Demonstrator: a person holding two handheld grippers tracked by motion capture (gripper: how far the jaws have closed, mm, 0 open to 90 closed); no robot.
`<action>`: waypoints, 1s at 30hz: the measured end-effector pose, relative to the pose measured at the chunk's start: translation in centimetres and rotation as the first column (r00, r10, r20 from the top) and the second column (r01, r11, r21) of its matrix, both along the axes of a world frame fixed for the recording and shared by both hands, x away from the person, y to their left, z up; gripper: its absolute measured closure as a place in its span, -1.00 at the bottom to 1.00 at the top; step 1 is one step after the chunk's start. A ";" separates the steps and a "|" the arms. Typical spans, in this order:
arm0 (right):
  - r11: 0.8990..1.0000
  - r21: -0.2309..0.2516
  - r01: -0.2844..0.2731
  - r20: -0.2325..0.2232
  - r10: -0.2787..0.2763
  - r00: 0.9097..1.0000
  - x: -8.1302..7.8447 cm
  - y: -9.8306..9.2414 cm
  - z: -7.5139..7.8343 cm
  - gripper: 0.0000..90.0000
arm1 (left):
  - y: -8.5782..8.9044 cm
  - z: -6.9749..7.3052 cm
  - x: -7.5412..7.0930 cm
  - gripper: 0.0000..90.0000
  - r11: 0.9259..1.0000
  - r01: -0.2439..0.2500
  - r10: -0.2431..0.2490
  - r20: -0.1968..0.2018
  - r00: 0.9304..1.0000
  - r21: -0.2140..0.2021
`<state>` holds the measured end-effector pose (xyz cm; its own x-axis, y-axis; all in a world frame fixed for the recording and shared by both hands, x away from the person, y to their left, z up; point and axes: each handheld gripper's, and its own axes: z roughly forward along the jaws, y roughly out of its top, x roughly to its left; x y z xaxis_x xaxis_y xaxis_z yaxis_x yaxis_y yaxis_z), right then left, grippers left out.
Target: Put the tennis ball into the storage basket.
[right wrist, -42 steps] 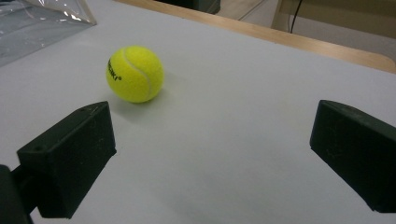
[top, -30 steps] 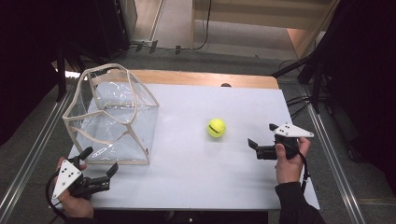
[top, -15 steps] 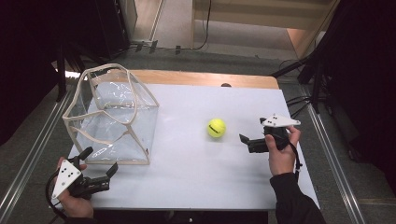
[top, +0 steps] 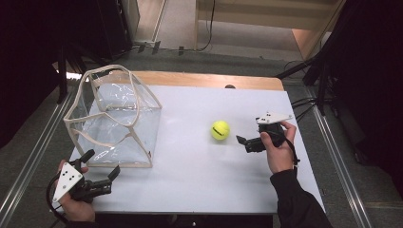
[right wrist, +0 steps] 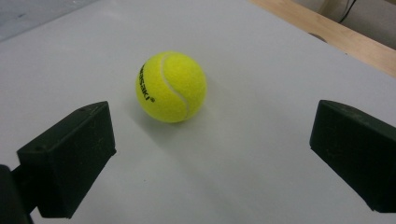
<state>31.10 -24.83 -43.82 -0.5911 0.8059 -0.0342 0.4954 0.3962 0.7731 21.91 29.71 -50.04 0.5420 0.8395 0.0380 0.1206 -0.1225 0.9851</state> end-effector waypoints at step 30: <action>0.989 -0.095 -0.112 -0.147 0.098 0.984 4.3 3.1 -0.2 -1.00 | 0.1 0.0 0.0 -1.00 1.000 0.002 -0.002 0.002 1.000 0.000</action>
<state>35.36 -21.76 -44.02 -0.6770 0.7356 -0.0231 0.5484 0.5252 0.6508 21.91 29.79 -50.00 0.5432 0.8387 0.0394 0.1187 -0.1232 0.9853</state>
